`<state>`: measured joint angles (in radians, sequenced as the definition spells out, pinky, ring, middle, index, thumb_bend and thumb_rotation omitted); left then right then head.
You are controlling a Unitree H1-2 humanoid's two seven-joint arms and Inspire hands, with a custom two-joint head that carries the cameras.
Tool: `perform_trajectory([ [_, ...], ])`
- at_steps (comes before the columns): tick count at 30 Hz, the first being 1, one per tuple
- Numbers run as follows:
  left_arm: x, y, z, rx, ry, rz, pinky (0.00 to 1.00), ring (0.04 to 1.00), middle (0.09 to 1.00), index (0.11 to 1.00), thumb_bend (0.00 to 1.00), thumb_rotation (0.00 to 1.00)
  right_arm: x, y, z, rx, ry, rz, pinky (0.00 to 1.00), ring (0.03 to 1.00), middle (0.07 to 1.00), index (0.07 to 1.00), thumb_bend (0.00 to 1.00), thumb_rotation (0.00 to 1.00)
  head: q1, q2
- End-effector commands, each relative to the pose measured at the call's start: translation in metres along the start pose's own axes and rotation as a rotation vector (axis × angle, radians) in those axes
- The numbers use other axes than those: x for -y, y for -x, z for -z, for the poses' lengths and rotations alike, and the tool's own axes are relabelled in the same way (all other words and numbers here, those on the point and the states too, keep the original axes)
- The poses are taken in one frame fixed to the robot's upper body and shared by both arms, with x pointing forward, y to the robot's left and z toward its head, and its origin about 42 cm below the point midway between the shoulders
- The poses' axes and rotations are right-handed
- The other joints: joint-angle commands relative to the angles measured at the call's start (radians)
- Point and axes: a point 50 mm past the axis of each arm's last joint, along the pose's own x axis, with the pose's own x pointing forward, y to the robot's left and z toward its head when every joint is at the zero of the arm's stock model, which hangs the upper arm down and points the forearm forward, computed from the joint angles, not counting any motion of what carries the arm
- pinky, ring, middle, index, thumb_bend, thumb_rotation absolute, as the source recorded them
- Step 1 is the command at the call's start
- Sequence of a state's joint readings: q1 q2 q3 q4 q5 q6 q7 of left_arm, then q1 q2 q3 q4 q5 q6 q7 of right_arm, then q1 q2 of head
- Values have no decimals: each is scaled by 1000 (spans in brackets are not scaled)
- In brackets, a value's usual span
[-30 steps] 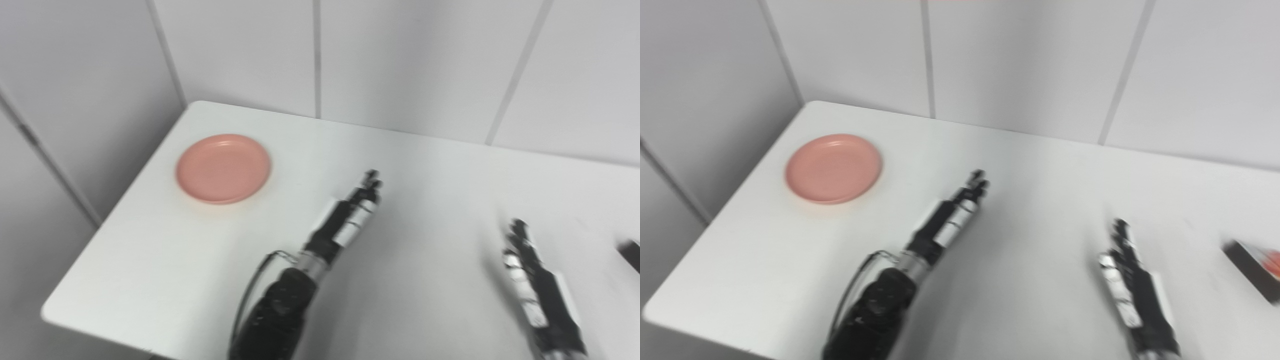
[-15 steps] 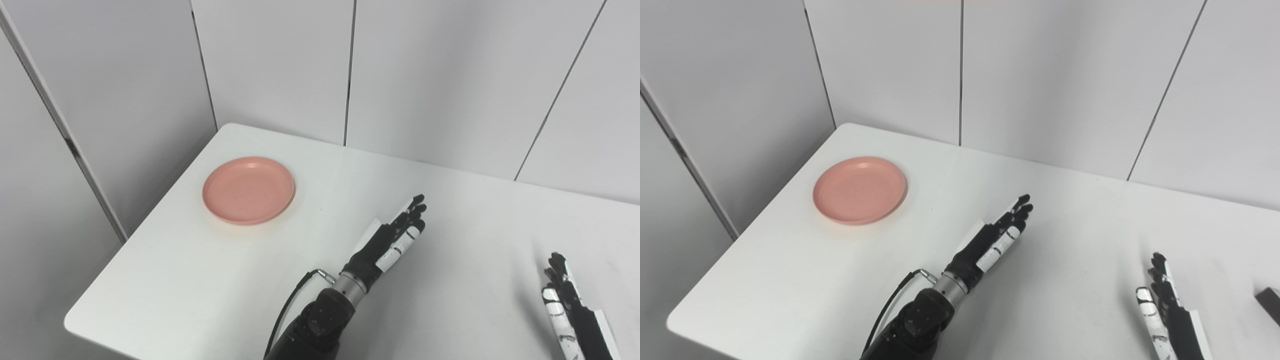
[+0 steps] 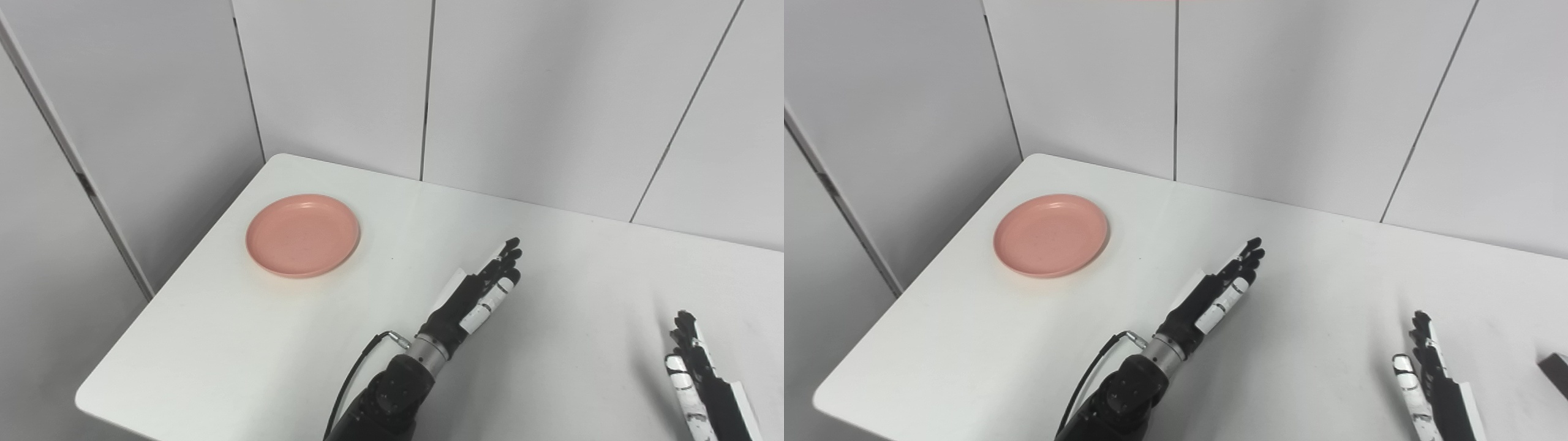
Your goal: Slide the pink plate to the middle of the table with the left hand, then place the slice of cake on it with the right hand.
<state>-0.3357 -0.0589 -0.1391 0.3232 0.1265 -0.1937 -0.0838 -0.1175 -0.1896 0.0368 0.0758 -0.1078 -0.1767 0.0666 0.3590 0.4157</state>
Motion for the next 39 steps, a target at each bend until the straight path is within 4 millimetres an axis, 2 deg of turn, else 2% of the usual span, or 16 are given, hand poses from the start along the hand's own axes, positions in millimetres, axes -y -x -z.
perform_trajectory([
  [1,2,38,34,-134,56,-21,975,976,976,970,419,1000,-8,15,11,-54,-22,-4,1000,993,1000,1000,376,1000,0,1],
  [4,-2,36,26,-121,66,-28,973,975,978,969,415,1000,-10,14,10,-54,-33,-4,1000,994,1000,1000,368,1000,-4,3],
  [14,-34,20,-21,-23,95,-25,954,963,974,968,416,1000,-14,10,11,-52,-40,-1,989,988,998,993,358,1000,-19,-5],
  [21,-55,13,-61,65,106,-9,966,965,977,968,442,1000,-15,8,12,-52,-33,1,976,983,994,990,355,1000,-18,-8],
  [28,-86,6,-111,176,69,-27,958,945,952,936,468,1000,-16,7,13,-52,-27,-1,976,982,992,989,364,1000,-15,-13],
  [32,-101,4,-129,219,67,-52,938,925,938,925,489,1000,-17,8,13,-54,-26,0,973,981,991,990,366,1000,-16,-12],
  [39,-144,2,-159,309,89,-136,911,901,912,897,445,1000,-20,8,12,-51,-26,0,976,982,991,990,374,1000,-17,-10],
])
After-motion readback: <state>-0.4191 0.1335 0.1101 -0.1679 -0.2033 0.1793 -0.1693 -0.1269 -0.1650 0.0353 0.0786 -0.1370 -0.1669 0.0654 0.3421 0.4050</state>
